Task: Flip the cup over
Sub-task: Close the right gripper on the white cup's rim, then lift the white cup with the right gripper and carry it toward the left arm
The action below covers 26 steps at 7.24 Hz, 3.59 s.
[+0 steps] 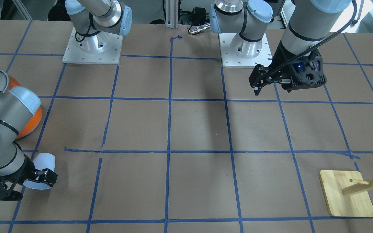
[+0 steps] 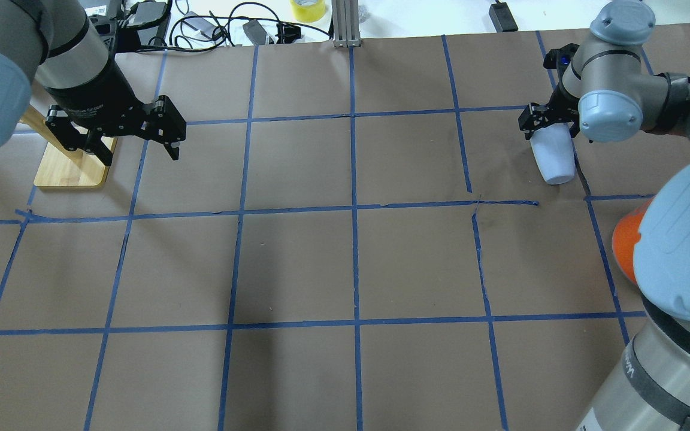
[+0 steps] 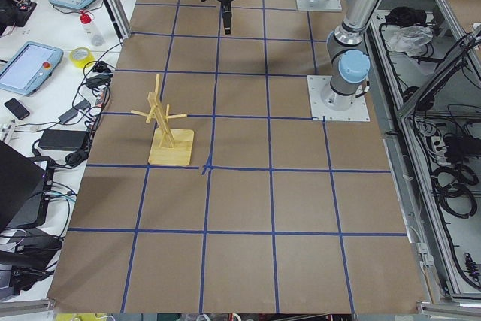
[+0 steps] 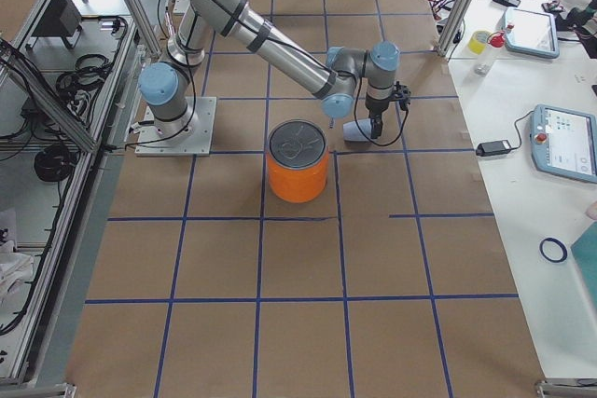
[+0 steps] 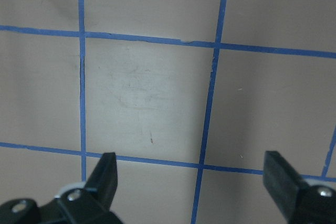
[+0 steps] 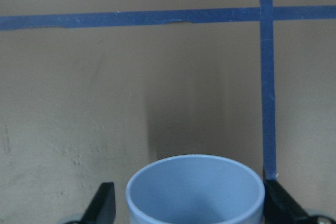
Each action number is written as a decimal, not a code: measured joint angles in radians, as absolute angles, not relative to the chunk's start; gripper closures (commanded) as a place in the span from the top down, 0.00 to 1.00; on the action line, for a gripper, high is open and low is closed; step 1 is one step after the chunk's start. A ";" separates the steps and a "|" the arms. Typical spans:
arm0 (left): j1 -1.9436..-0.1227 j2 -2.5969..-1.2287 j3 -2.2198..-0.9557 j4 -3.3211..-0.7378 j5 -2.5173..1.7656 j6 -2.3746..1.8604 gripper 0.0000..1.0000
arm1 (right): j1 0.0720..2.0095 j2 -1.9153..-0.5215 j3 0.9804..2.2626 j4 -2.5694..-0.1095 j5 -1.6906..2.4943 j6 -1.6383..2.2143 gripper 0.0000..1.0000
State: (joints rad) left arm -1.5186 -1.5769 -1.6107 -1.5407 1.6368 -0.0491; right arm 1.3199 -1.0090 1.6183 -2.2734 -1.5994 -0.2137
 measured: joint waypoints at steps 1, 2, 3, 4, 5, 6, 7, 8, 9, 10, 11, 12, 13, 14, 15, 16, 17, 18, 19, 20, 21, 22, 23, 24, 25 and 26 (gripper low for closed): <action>-1.519 -1.577 -1.611 -1.539 1.637 -0.049 1.00 | 1.320 -1.009 1.626 -2.273 -1.599 -0.212 1.00; -1.519 -1.577 -1.611 -1.538 1.637 -0.050 1.00 | 1.320 -1.009 1.632 -2.275 -1.598 -0.212 0.99; -1.519 -1.577 -1.611 -1.537 1.637 -0.049 1.00 | 1.320 -1.008 1.634 -2.277 -1.597 -0.211 0.82; -1.519 -1.577 -1.611 -1.537 1.637 -0.049 1.00 | 1.320 -1.008 1.636 -2.278 -1.598 -0.212 0.67; -1.519 -1.577 -1.611 -1.537 1.637 -0.049 1.00 | 1.319 -1.009 1.636 -2.276 -1.600 -0.212 0.58; -1.519 -1.577 -1.611 -1.537 1.637 -0.049 1.00 | 1.319 -1.010 1.637 -2.273 -1.602 -0.212 0.55; -1.519 -1.577 -1.611 -1.537 1.637 -0.049 1.00 | 1.319 -1.012 1.635 -2.270 -1.603 -0.212 0.55; -1.519 -1.577 -1.611 -1.537 1.637 -0.049 1.00 | 1.320 -1.023 1.628 -2.269 -1.603 -0.212 0.56; -1.519 -1.577 -1.611 -1.538 1.637 -0.049 1.00 | 1.324 -1.047 1.621 -2.268 -1.602 -0.214 0.59; -1.519 -1.577 -1.611 -1.537 1.637 -0.049 1.00 | 1.335 -1.079 1.619 -2.267 -1.599 -0.227 0.59; -1.519 -1.577 -1.611 -1.537 1.637 -0.049 1.00 | 1.364 -1.105 1.616 -2.266 -1.595 -0.250 0.58; -1.519 -1.577 -1.611 -1.537 1.637 -0.049 1.00 | 1.415 -1.123 1.609 -2.269 -1.597 -0.266 0.61; -1.519 -1.577 -1.611 -1.537 1.637 -0.049 1.00 | 1.480 -1.130 1.598 -2.275 -1.603 -0.278 0.60; -1.519 -1.577 -1.611 -1.538 1.637 -0.049 1.00 | 1.543 -1.132 1.586 -2.280 -1.609 -0.316 0.60; -1.519 -1.577 -1.611 -1.537 1.637 -0.050 1.00 | 1.597 -1.135 1.576 -2.283 -1.612 -0.381 0.60; -1.519 -1.577 -1.611 -1.537 1.637 -0.050 1.00 | 1.638 -1.135 1.572 -2.285 -1.609 -0.459 0.60; -1.519 -1.577 -1.611 -1.537 1.637 -0.049 1.00 | 1.676 -1.135 1.572 -2.286 -1.603 -0.543 0.59; -1.519 -1.577 -1.611 -1.537 1.637 -0.049 1.00 | 1.728 -1.137 1.573 -2.303 -1.598 -0.624 0.59; -1.519 -1.577 -1.611 -1.535 1.637 -0.049 1.00 | 1.787 -1.137 1.577 -2.346 -1.598 -0.679 0.60; -1.519 -1.578 -1.611 -1.533 1.637 -0.049 1.00 | 1.834 -1.131 1.582 -2.388 -1.600 -0.709 0.62; -1.519 -1.577 -1.610 -1.531 1.638 -0.049 1.00 | 1.865 -1.122 1.584 -2.417 -1.598 -0.740 0.62; -1.517 -1.577 -1.609 -1.528 1.638 -0.049 1.00 | 1.895 -1.116 1.586 -2.440 -1.597 -0.769 0.61; -1.512 -1.577 -1.603 -1.527 1.639 -0.049 1.00 | 1.928 -1.107 1.588 -2.452 -1.599 -0.784 0.61; -1.502 -1.578 -1.597 -1.527 1.639 -0.049 1.00 | 1.959 -1.093 1.592 -2.457 -1.602 -0.808 0.62; -1.480 -1.579 -1.592 -1.528 1.638 -0.047 1.00 | 1.979 -1.082 1.594 -2.462 -1.602 -0.844 0.67; -1.456 -1.578 -1.591 -1.529 1.634 -0.046 1.00 | 1.994 -1.074 1.595 -2.470 -1.600 -0.872 0.71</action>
